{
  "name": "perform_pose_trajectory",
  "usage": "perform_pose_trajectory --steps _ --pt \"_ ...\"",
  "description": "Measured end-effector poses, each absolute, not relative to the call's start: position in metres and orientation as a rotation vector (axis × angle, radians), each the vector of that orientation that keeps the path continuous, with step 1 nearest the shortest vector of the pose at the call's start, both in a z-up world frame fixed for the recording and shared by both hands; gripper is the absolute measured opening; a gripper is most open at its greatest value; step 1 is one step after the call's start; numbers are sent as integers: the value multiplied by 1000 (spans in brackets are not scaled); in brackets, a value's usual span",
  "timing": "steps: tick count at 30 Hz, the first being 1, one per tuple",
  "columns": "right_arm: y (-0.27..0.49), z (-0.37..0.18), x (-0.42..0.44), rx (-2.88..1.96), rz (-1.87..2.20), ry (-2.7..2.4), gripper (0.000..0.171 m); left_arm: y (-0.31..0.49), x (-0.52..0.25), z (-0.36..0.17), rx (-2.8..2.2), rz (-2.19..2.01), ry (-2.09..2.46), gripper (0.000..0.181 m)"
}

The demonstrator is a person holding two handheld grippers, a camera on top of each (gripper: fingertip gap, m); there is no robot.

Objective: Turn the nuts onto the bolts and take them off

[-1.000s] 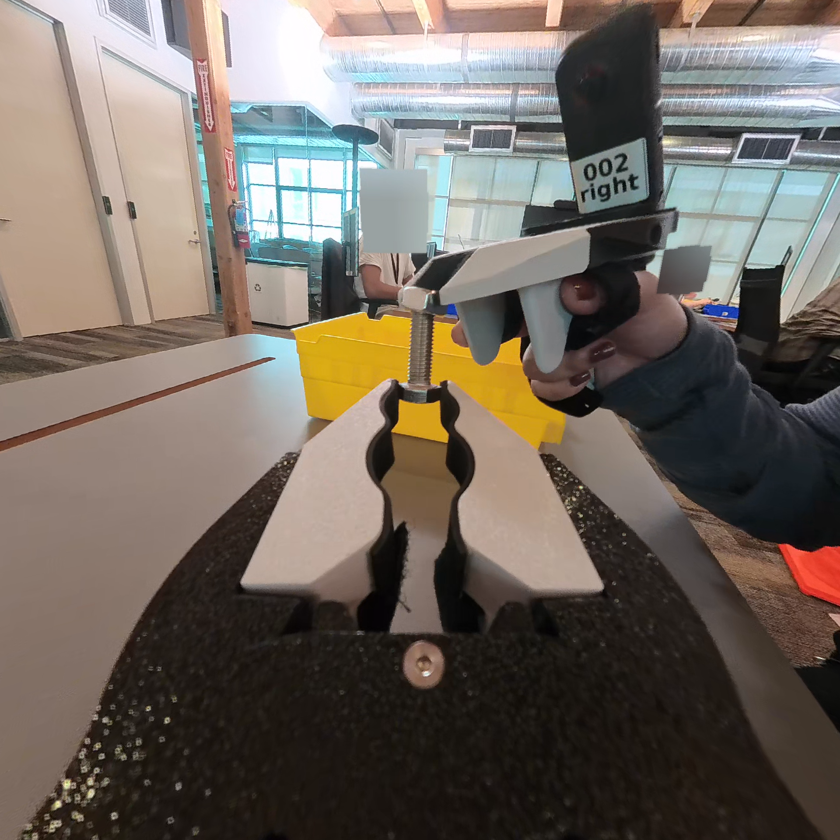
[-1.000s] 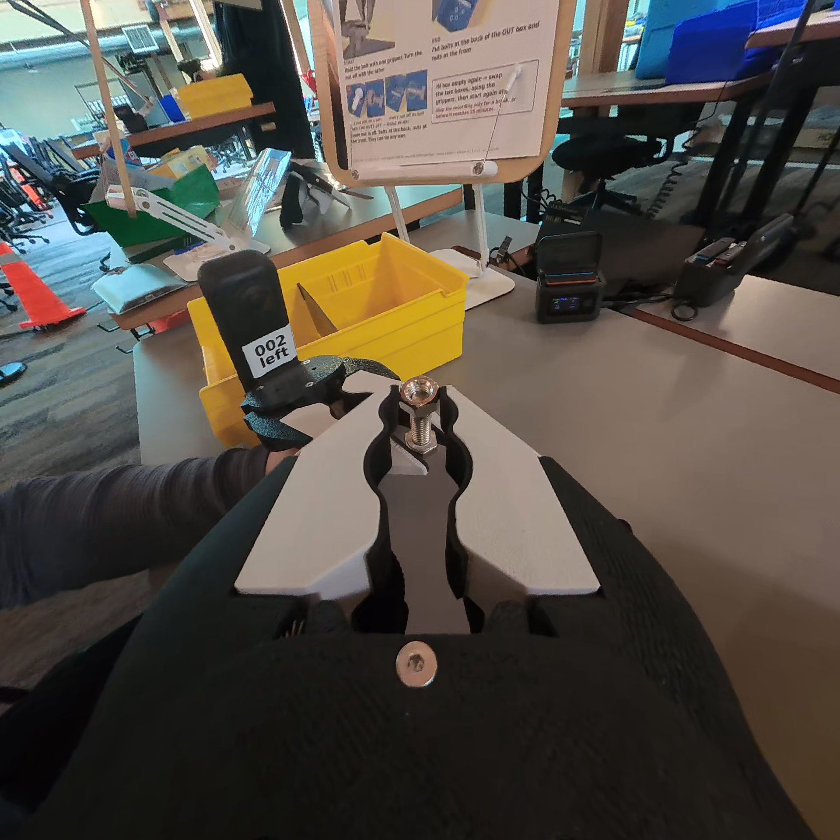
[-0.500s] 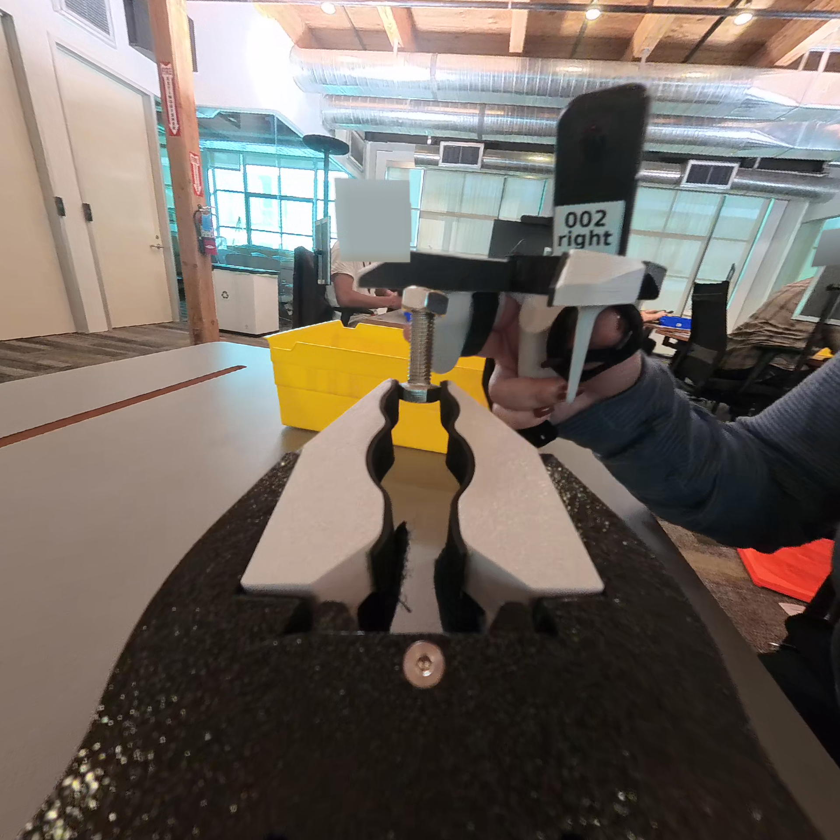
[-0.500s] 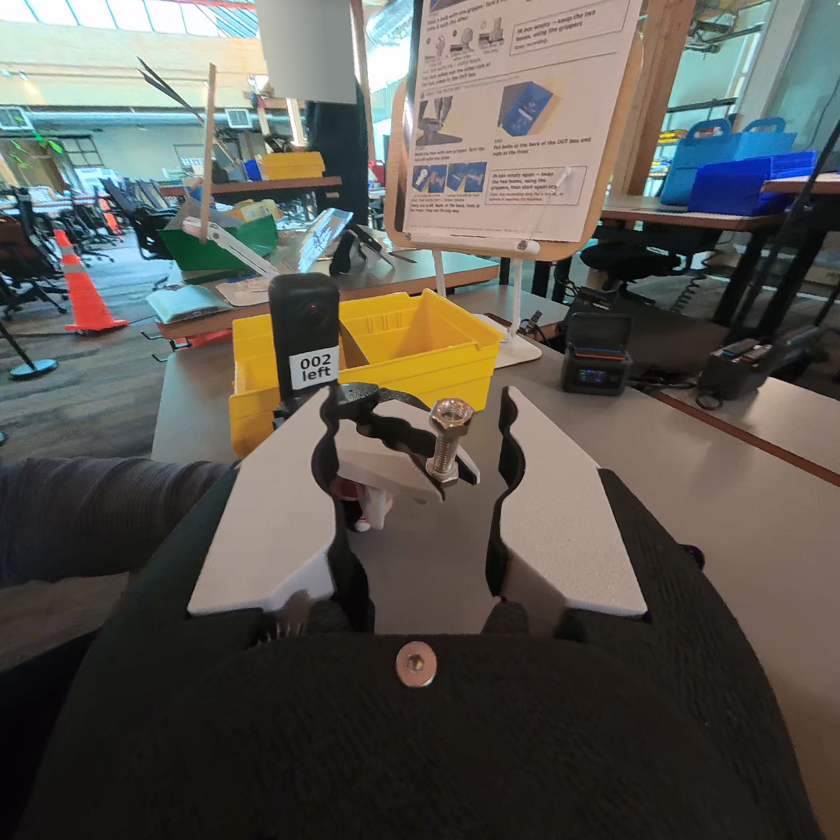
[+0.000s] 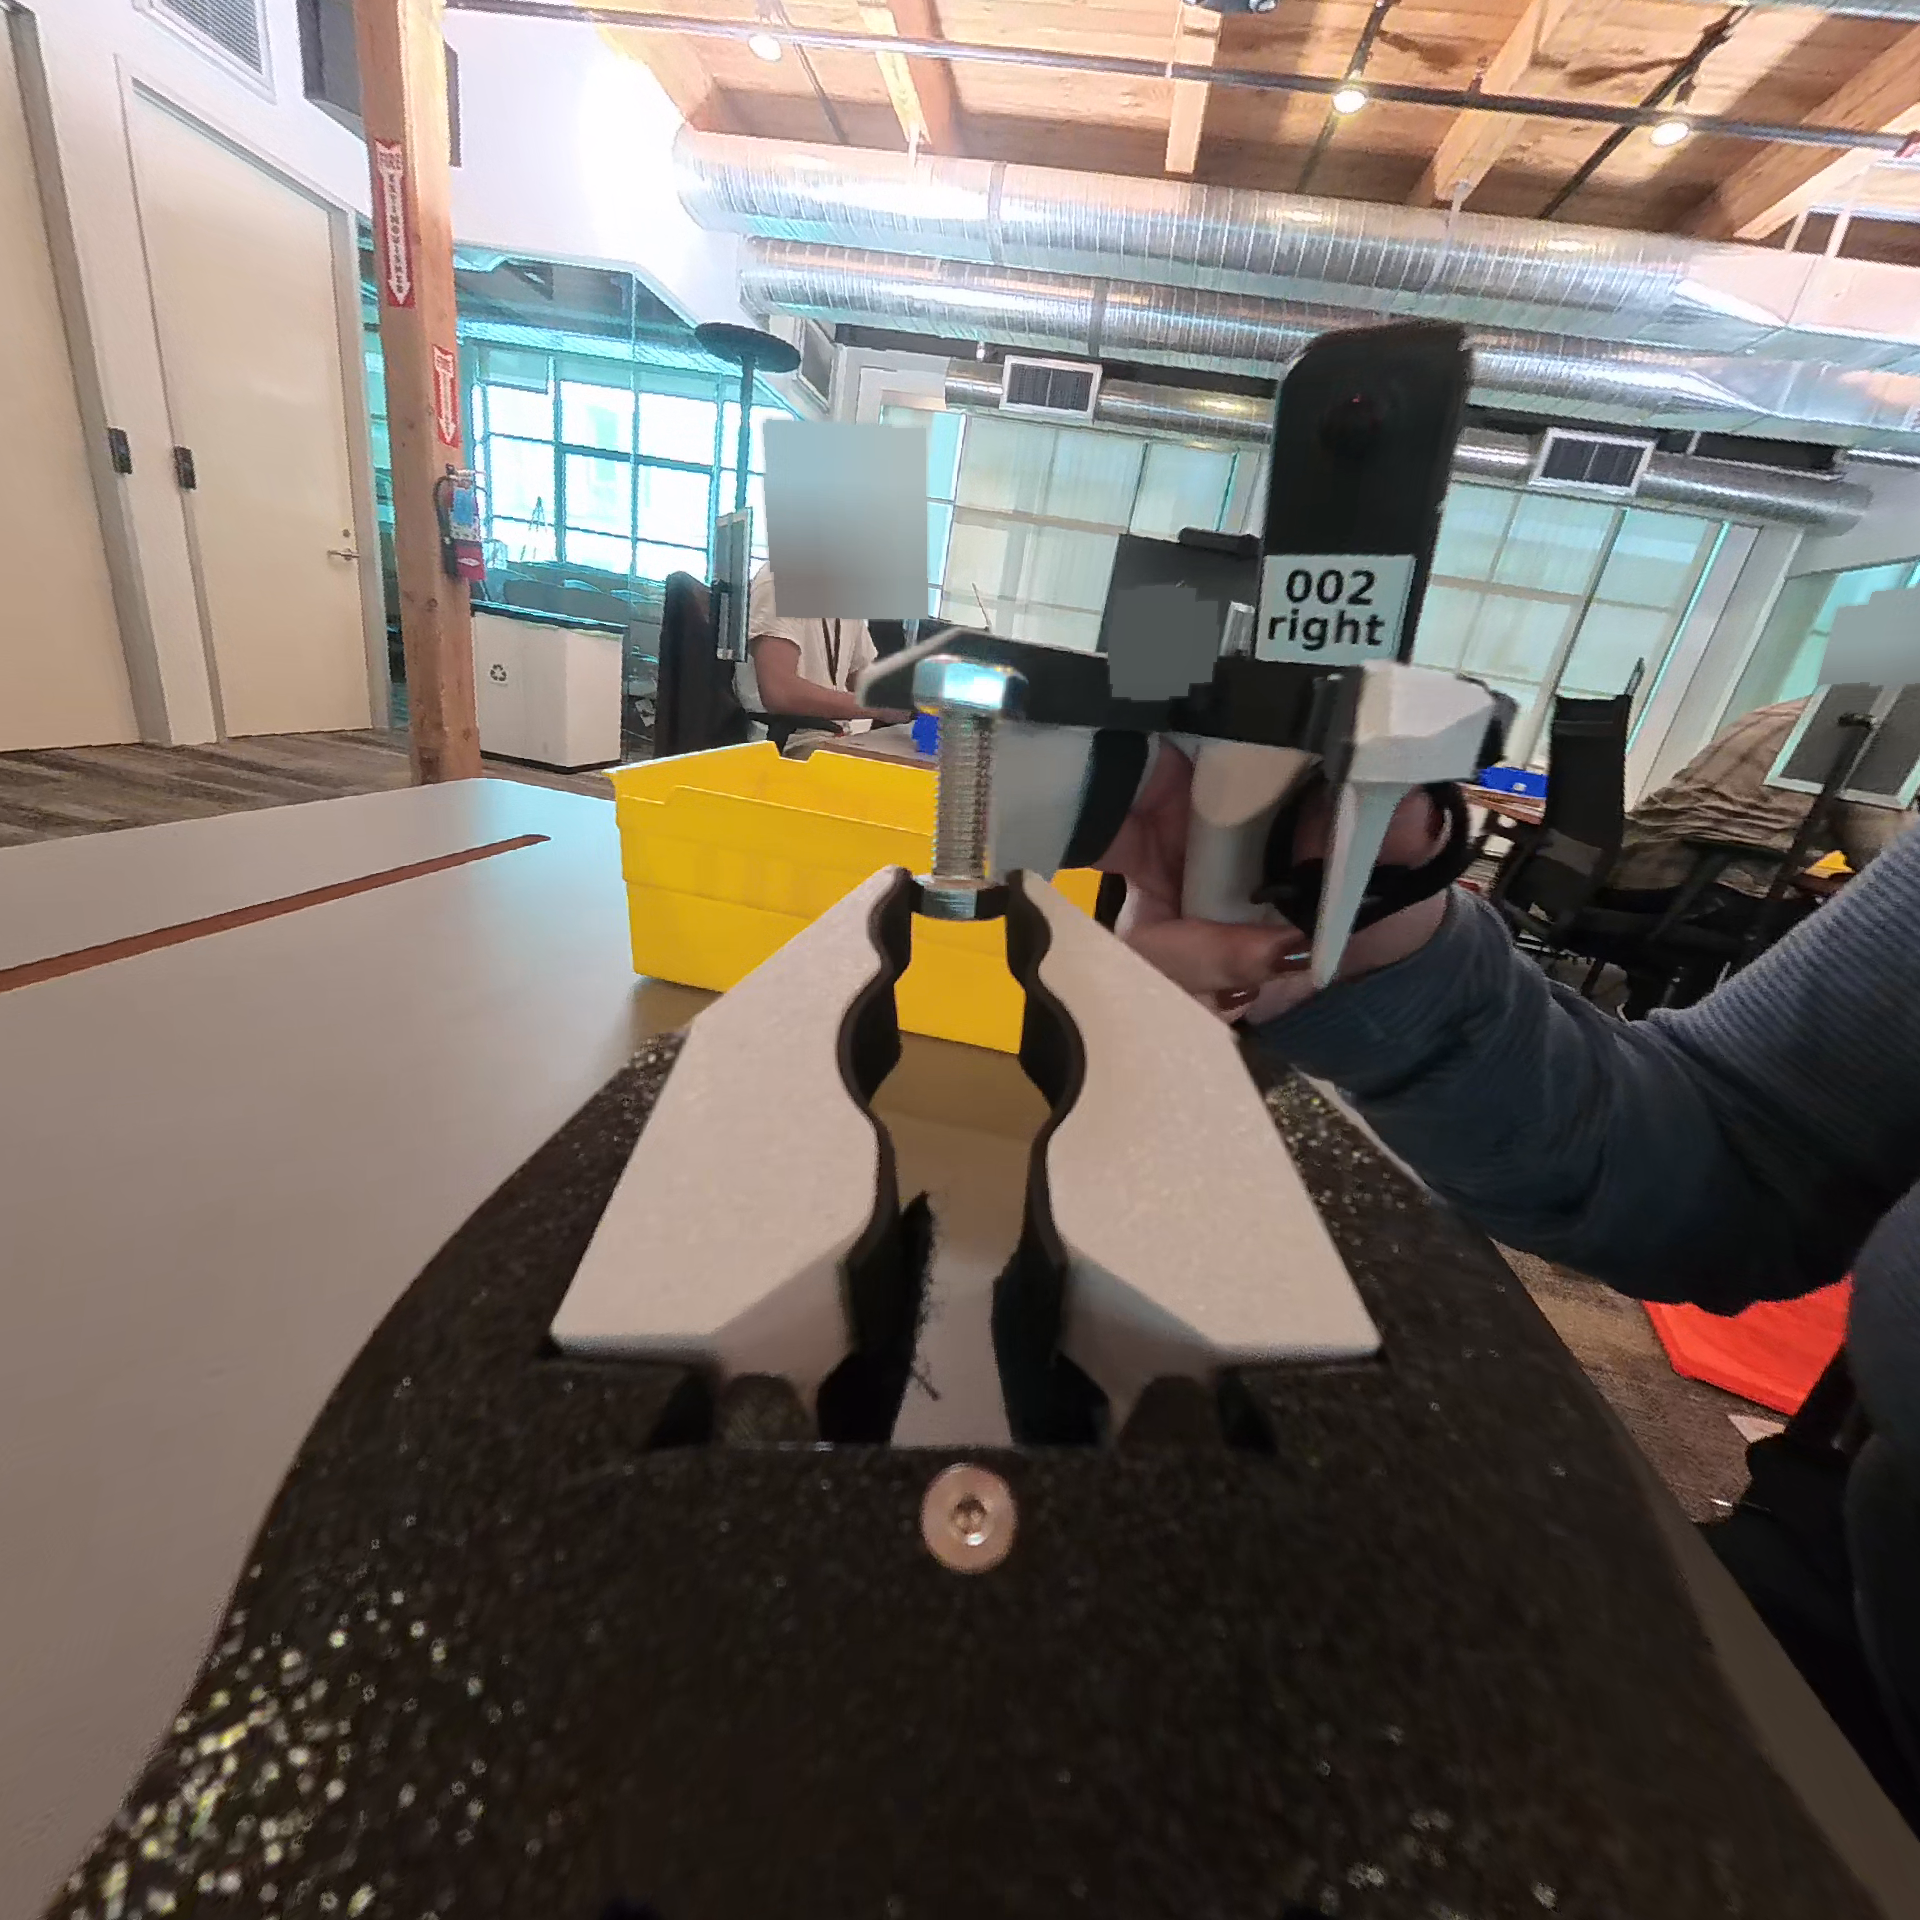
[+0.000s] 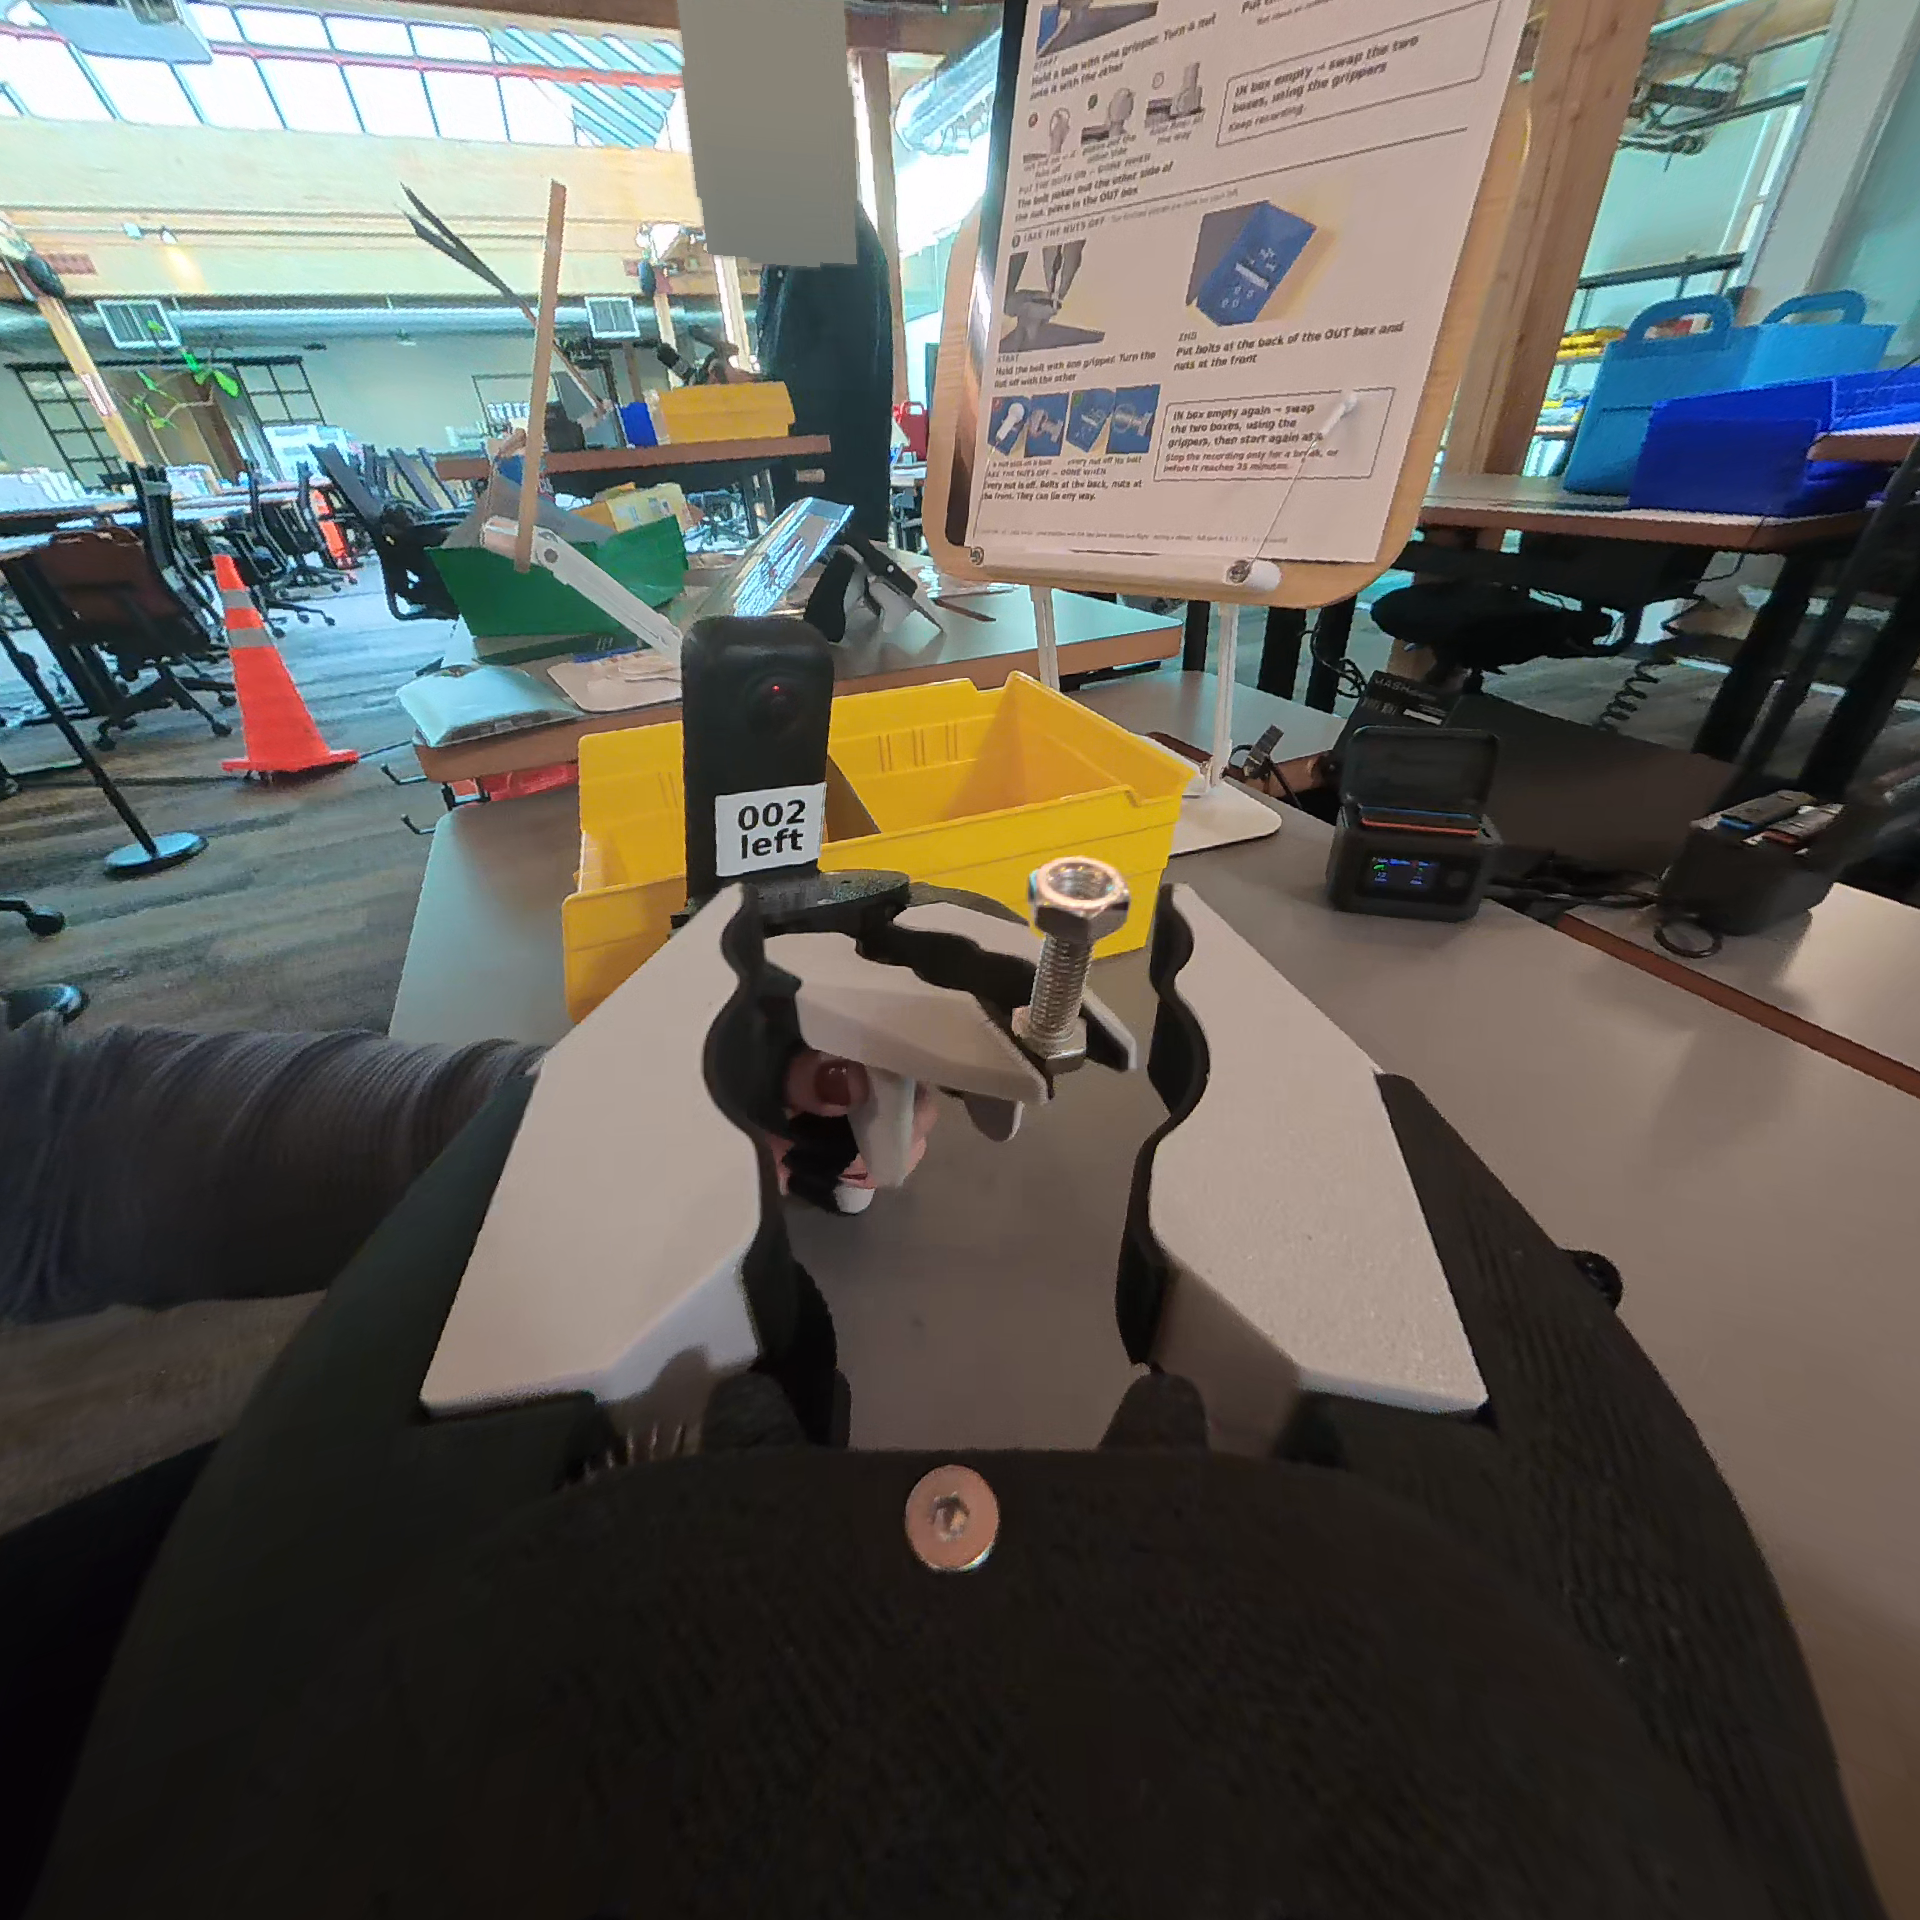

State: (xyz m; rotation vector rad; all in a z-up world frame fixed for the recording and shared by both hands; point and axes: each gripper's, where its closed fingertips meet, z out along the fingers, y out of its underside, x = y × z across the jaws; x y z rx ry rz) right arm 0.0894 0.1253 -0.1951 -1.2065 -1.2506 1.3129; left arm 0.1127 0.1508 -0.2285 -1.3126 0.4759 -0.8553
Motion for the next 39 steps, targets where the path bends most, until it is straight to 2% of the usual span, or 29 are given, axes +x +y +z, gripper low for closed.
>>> perform_pose_trajectory --steps 35,39 --pt "124 -192 86 -1171 1358 -1201 75 153 106 -227 -1308 -947 418 16" --pt "128 -193 81 -1183 1338 -1200 68 149 120 -231 -1329 -949 491 16"
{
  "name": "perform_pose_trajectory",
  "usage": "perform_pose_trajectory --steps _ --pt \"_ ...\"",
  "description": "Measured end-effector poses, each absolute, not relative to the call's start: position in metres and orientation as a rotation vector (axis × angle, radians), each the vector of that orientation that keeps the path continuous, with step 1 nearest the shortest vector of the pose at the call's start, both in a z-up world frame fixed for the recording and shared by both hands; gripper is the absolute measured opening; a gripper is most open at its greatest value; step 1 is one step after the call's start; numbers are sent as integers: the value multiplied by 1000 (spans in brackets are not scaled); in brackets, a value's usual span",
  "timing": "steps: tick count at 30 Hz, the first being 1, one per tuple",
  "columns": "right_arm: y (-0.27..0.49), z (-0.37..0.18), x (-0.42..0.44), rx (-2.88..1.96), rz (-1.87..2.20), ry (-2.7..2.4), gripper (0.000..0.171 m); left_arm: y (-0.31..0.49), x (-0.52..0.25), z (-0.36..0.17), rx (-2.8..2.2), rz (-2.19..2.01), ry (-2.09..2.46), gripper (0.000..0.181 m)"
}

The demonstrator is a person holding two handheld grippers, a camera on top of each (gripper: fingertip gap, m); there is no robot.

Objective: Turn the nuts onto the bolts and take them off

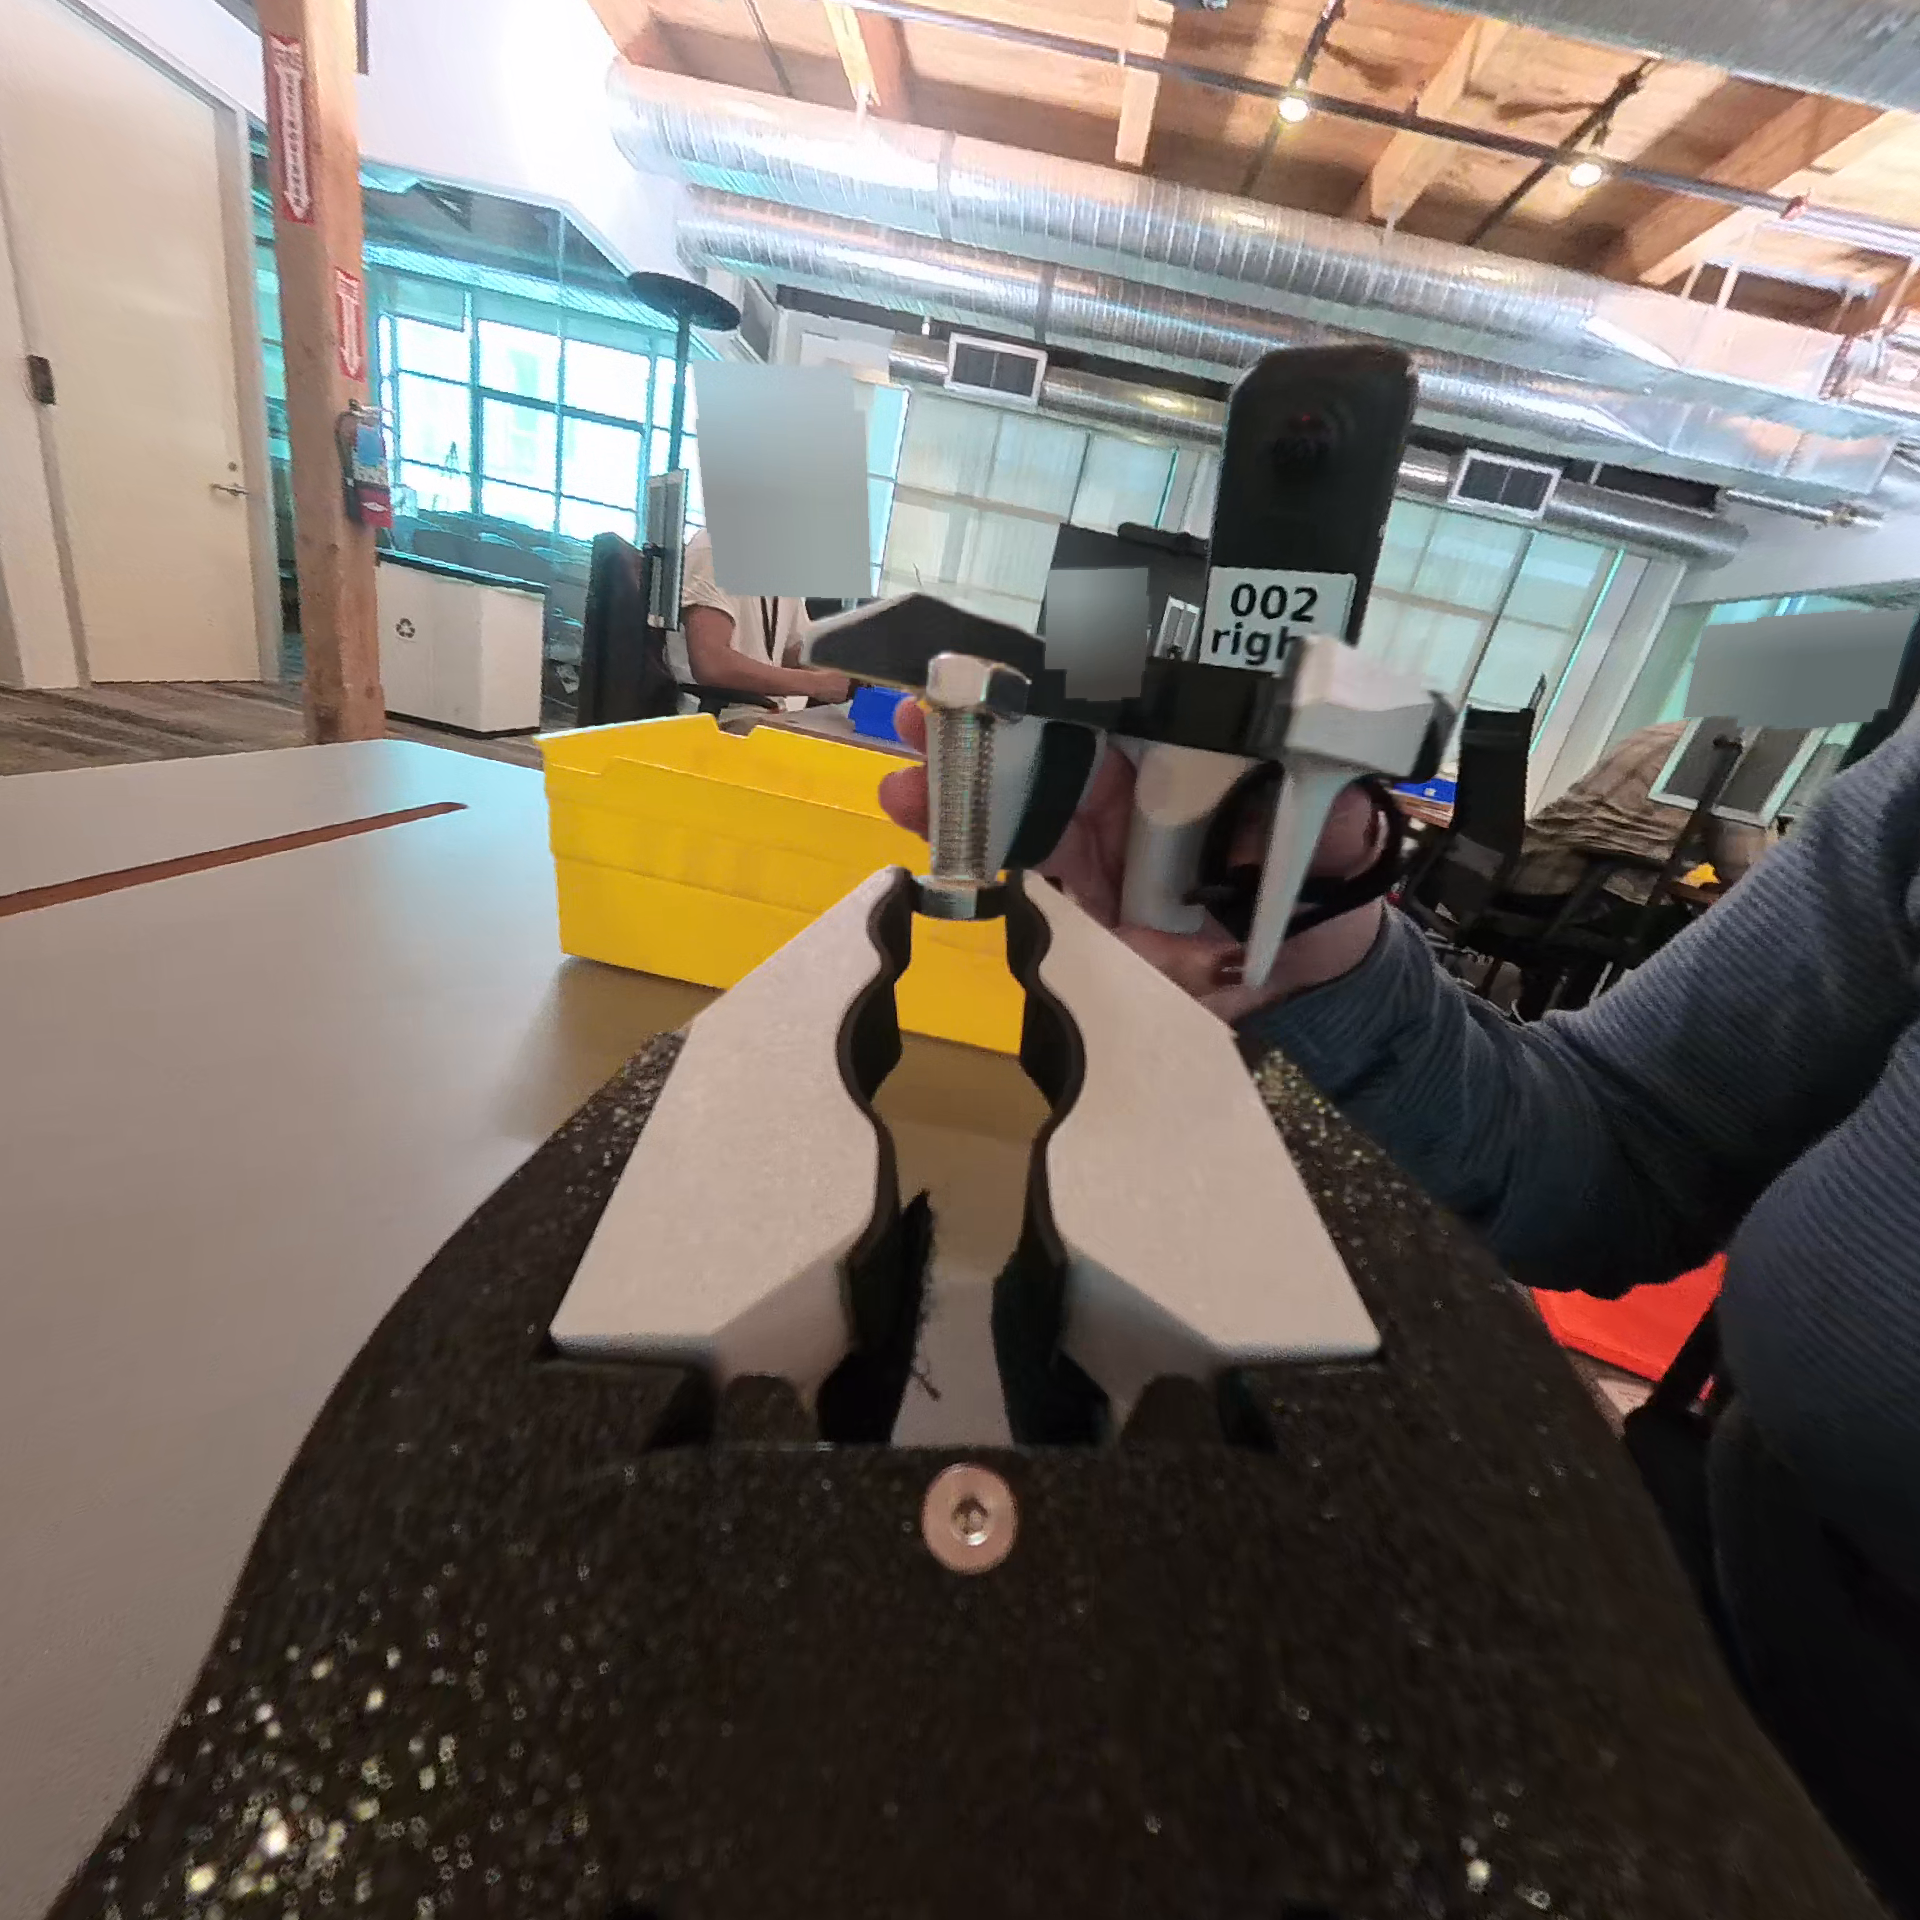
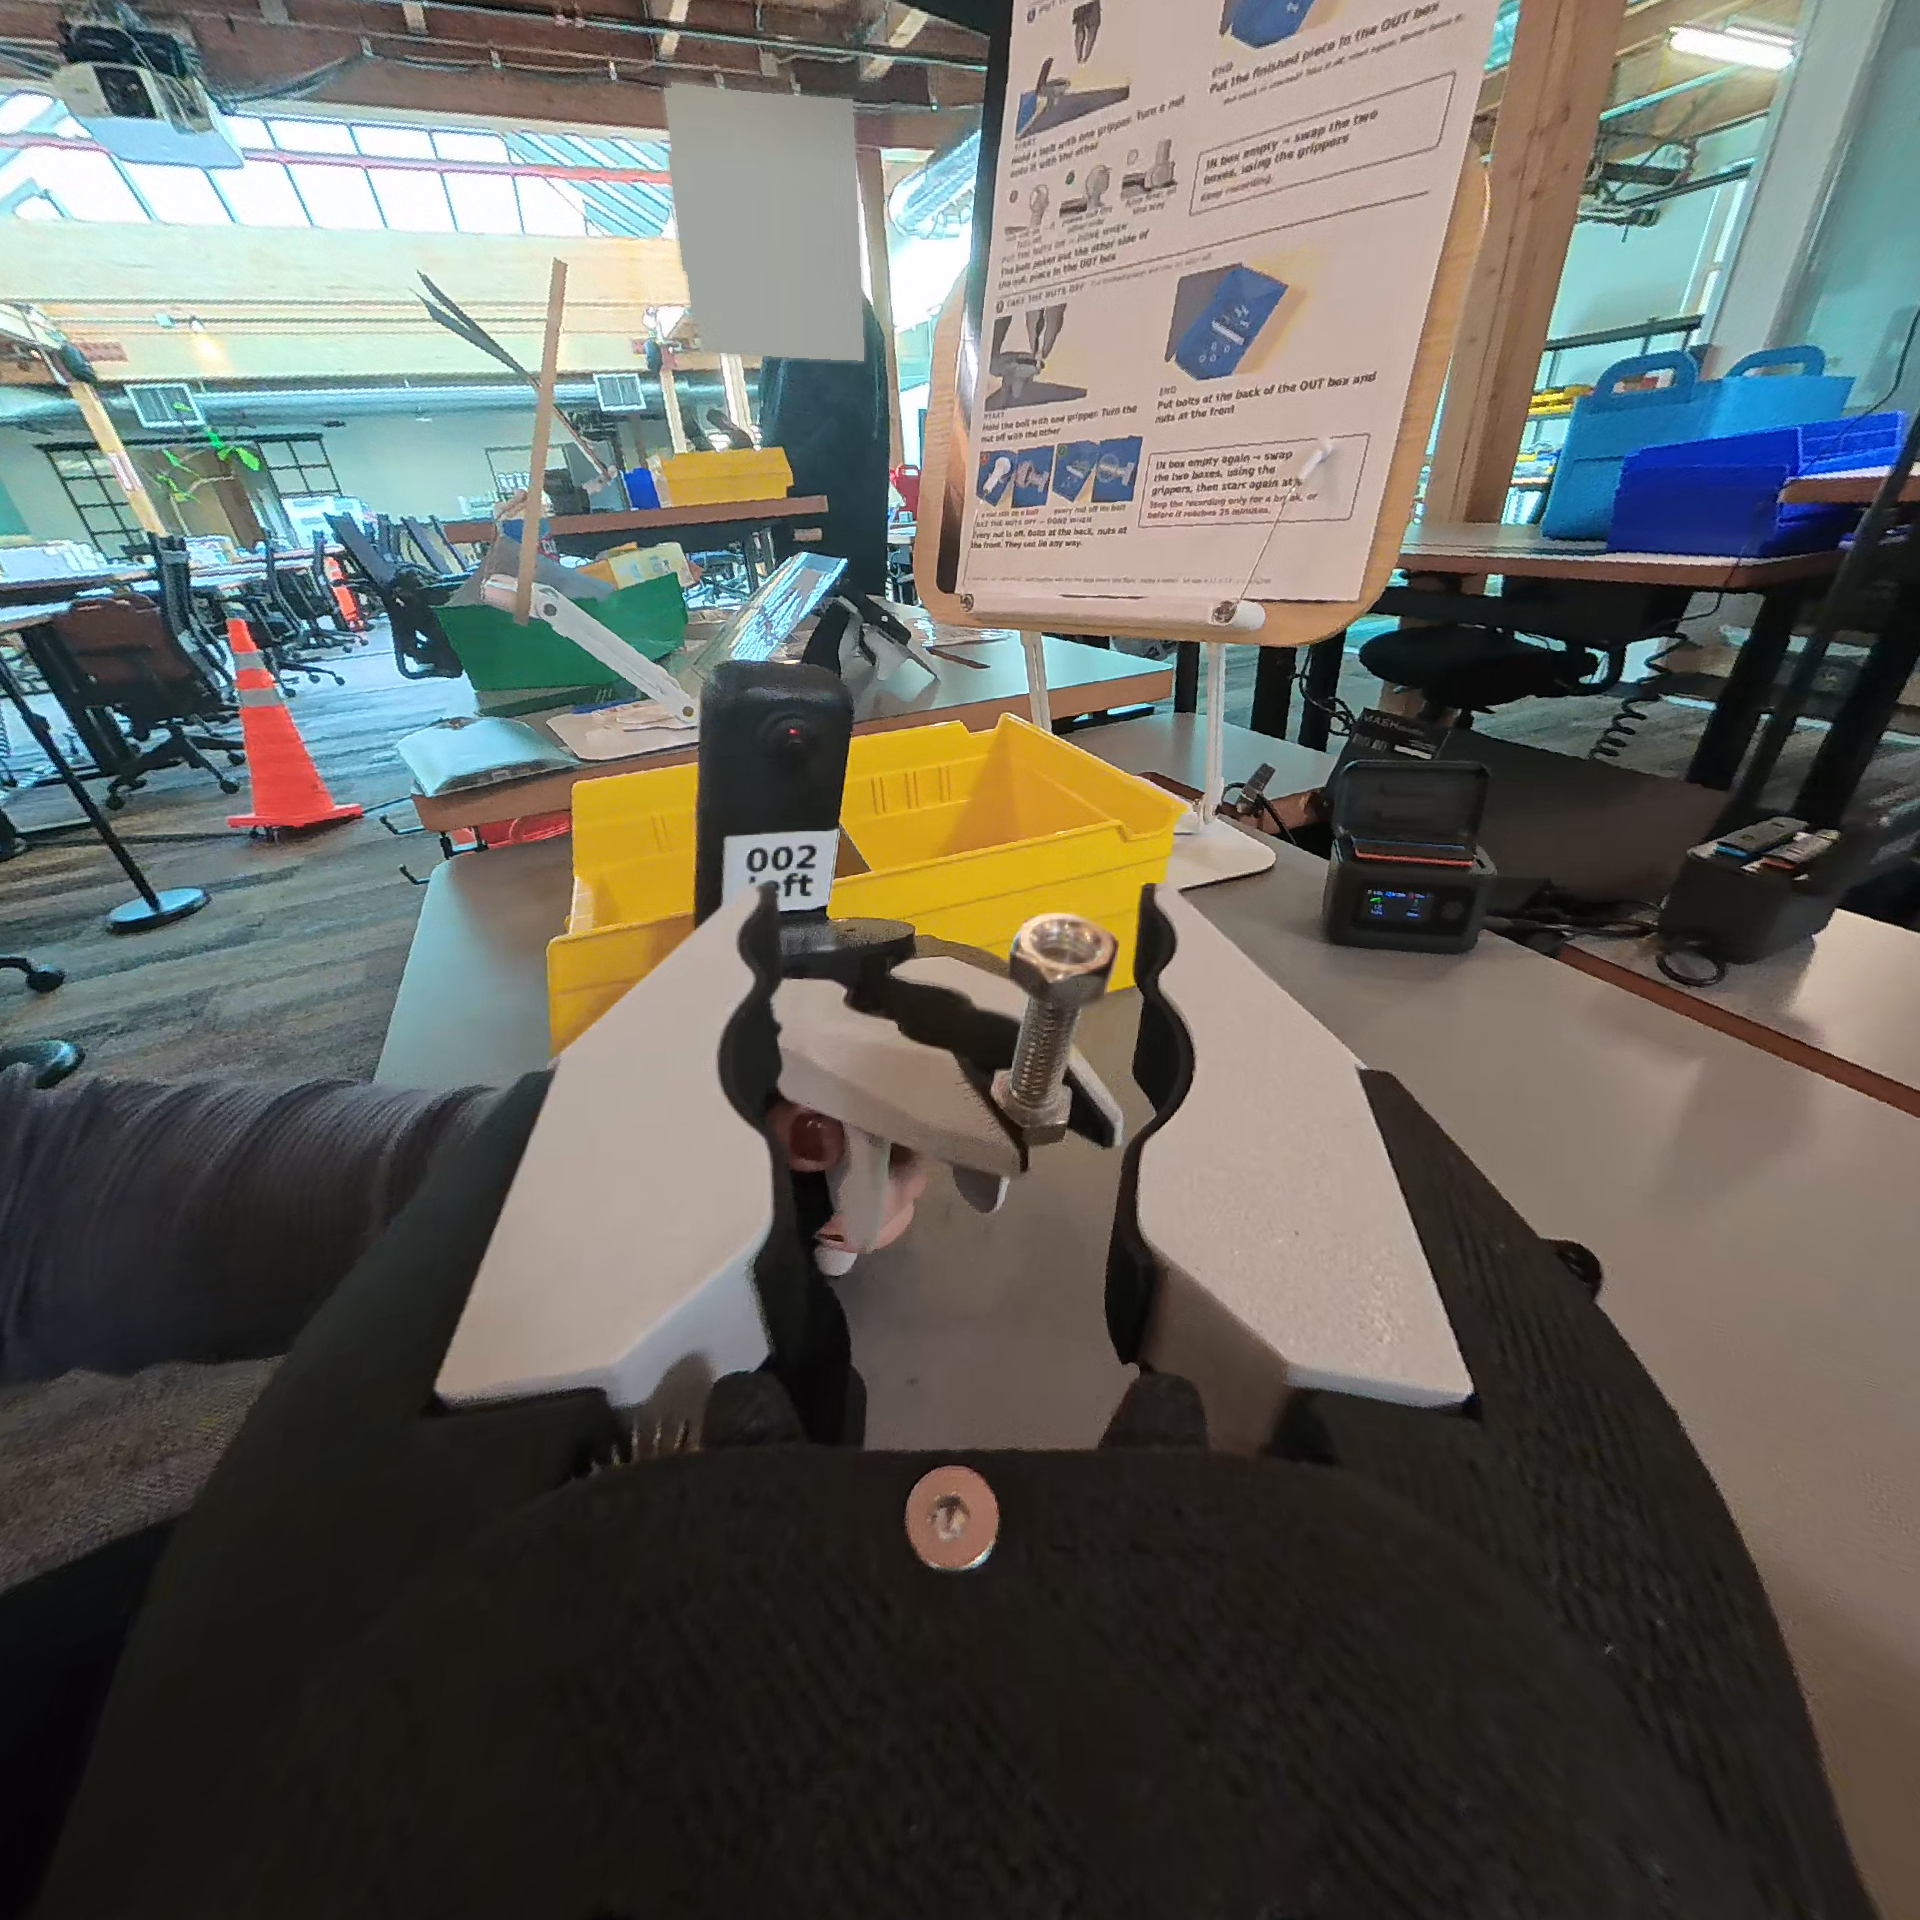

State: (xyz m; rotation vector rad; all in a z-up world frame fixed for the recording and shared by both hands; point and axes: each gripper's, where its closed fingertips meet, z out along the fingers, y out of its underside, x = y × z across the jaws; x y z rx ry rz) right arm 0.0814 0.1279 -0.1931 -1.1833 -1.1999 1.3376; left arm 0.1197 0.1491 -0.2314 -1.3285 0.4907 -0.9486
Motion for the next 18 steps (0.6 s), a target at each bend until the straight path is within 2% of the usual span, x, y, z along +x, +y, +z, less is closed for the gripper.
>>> perform_pose_trajectory --steps 4,10,14,18 --pt "132 -194 83 -1181 1305 -1192 48 143 122 -226 -1296 -1010 514 16" --pt "124 -188 91 -1120 1362 -1238 36 130 131 -224 -1286 -1126 595 16" --pt "119 -186 97 -1075 1390 -1286 19 122 138 -224 -1273 -1182 649 16" --pt "109 -187 101 -1059 1482 -1354 18 113 144 -224 -1260 -1234 704 16"
